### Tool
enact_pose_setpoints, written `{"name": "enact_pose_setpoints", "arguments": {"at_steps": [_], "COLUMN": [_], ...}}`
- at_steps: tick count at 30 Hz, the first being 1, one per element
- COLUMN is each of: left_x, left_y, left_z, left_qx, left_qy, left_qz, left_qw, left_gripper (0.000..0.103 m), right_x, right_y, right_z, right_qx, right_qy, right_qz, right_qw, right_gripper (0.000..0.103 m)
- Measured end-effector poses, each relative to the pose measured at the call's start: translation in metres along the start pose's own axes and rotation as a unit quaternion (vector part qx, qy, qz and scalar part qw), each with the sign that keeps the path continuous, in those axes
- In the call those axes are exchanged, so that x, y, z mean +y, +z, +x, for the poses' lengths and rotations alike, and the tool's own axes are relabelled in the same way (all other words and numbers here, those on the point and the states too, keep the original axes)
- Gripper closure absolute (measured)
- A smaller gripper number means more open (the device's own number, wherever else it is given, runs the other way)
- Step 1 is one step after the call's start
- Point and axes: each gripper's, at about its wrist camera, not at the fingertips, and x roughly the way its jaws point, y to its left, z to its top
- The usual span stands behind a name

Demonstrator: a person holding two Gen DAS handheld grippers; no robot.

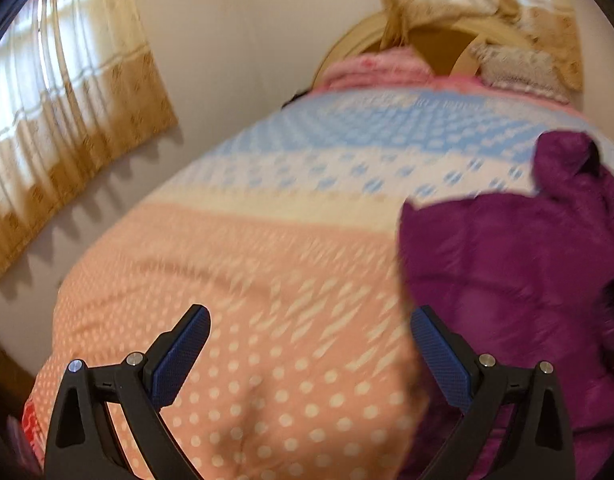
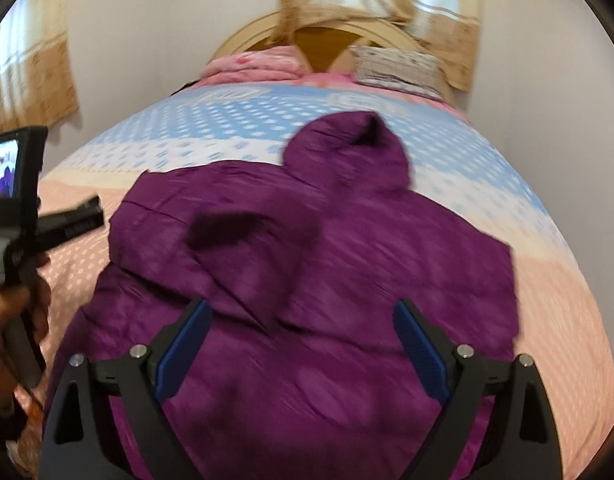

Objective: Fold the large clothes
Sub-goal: 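Open the left tool to release the sleeve and withdraw it, then grasp the jacket hem with the right tool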

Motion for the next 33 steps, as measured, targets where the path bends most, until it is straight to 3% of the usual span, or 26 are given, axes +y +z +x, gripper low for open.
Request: {"name": "enact_pose_setpoints", "arguments": {"at_steps": [5,8,14,19,22,28,33], "left_x": [-0.007,-0.013,-0.021,-0.026,-0.029,-0.033,-0.025], "left_y": [-0.011,-0.01,-0.006,-0.006,-0.003,0.003,0.009], "left_z": [0.01,0.013,0.014,0.011,0.008,0.001,-0.005], "left_qx": [0.01,0.012,0.007,0.003,0.001,-0.008,-0.013], "left_qy": [-0.016,-0.025,-0.03,-0.026,-0.021,-0.014,-0.017], "left_qz": [0.003,0.007,0.021,0.027,0.026,0.035,0.031], "left_qw": [0.9998,0.9996,0.9993,0.9993,0.9995,0.9993,0.9993], "left_gripper": [0.002,0.002,0.003,0.003,0.003,0.003,0.003], "right_x": [0.032,0.031,-0.04,-0.122,-0.132,-0.082,-0.066], "right_y": [0.017,0.02,0.014,-0.002,-0.001,0.02,0.023], "right_z": [0.045,0.066,0.056,0.039,0.027,0.003,0.024], "right_qx": [0.012,0.021,0.018,0.029,0.022,-0.03,-0.018], "right_qy": [-0.023,-0.06,-0.104,-0.169,-0.166,-0.116,-0.114], "right_qz": [-0.009,-0.013,0.061,0.131,0.144,0.102,0.077], "right_qw": [1.0,0.998,0.993,0.976,0.975,0.988,0.99], "right_gripper": [0.009,0.009,0.01,0.009,0.009,0.009,0.007]}}
